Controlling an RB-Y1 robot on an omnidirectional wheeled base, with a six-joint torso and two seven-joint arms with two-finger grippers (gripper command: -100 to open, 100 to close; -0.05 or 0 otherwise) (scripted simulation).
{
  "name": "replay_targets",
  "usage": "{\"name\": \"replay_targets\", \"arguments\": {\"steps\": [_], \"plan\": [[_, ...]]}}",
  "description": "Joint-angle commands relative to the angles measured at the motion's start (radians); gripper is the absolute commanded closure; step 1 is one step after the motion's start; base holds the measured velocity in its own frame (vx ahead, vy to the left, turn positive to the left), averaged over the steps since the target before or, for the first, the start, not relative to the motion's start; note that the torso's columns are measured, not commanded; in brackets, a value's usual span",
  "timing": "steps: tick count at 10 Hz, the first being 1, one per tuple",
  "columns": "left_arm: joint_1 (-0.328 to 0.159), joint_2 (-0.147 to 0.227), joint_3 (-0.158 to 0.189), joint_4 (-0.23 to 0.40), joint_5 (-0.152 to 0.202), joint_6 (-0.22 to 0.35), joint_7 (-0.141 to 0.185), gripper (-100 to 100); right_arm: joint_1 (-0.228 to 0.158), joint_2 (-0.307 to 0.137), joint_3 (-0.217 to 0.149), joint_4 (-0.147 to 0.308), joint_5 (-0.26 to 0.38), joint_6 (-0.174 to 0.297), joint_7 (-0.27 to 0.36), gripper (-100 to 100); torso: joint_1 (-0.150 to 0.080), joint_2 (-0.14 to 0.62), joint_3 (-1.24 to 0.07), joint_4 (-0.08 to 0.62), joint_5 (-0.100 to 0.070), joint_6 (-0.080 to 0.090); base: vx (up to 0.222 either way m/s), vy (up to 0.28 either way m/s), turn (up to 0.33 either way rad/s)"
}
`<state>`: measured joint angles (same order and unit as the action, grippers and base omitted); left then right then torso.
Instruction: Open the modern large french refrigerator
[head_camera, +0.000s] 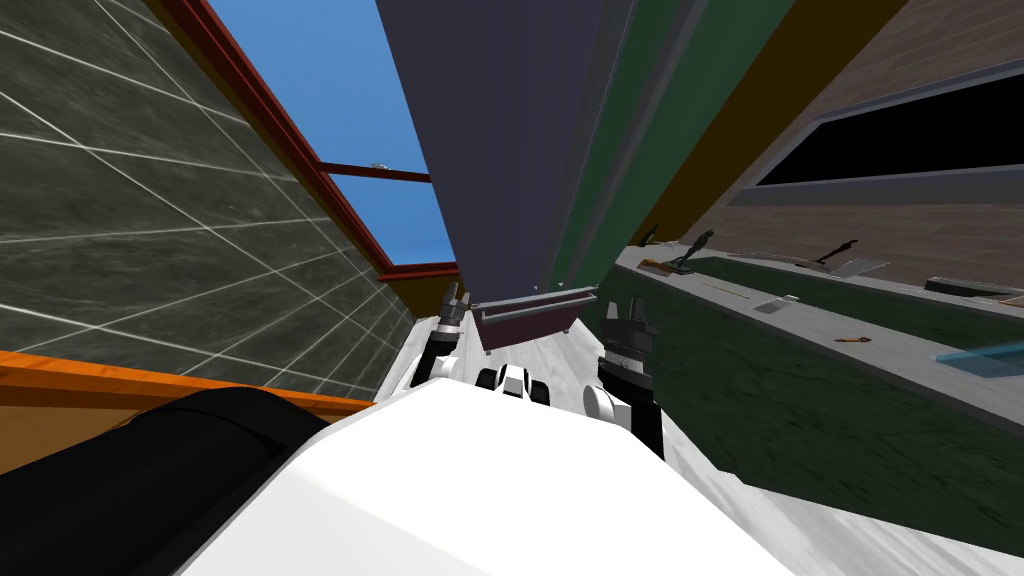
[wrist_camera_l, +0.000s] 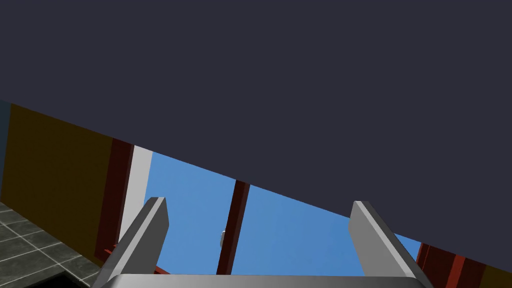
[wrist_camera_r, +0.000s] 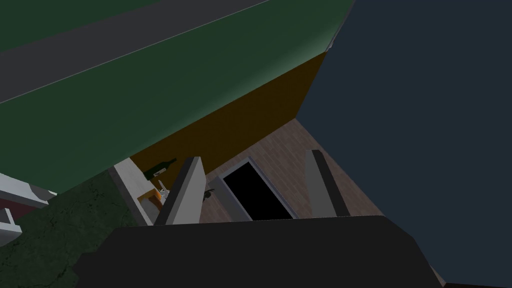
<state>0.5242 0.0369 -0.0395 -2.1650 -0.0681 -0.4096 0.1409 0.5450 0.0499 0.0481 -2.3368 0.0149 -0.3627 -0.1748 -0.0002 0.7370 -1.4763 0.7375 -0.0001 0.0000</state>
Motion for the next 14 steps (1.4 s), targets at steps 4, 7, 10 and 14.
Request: {"name": "replay_targets", "arguments": {"steps": [4,7,10,14], "plan": [[-0.028,0.099,0.019,0.138,0.016,-0.054,0.006,-100,0.0,0.0,0.0,0.0,0.0,0.0,0.0,0,0.0,0.001,0.0,0.0,0.0,0.0,0.04,-0.033,0.027],[-0.041,0.122,0.028,0.204,0.023,-0.08,0.009,-100,0.0,0.0,0.0,0.0,0.0,0.0,0.0,0,0.0,0.001,0.0,0.001,0.0,0.0,0.042,-0.035,0.026],[-0.055,0.139,0.038,0.278,0.032,-0.109,0.012,-100,0.0,0.0,0.0,0.0,0.0,0.0,0.0,0,0.0,0.001,0.0,0.001,0.0,0.0,0.034,-0.029,0.024],[-0.078,0.156,0.055,0.396,0.046,-0.158,0.017,-100,0.0,0.0,0.0,0.0,0.0,0.0,0.0,0,0.0,0.001,0.0,0.001,0.0,0.0,0.038,-0.034,0.028]]}}
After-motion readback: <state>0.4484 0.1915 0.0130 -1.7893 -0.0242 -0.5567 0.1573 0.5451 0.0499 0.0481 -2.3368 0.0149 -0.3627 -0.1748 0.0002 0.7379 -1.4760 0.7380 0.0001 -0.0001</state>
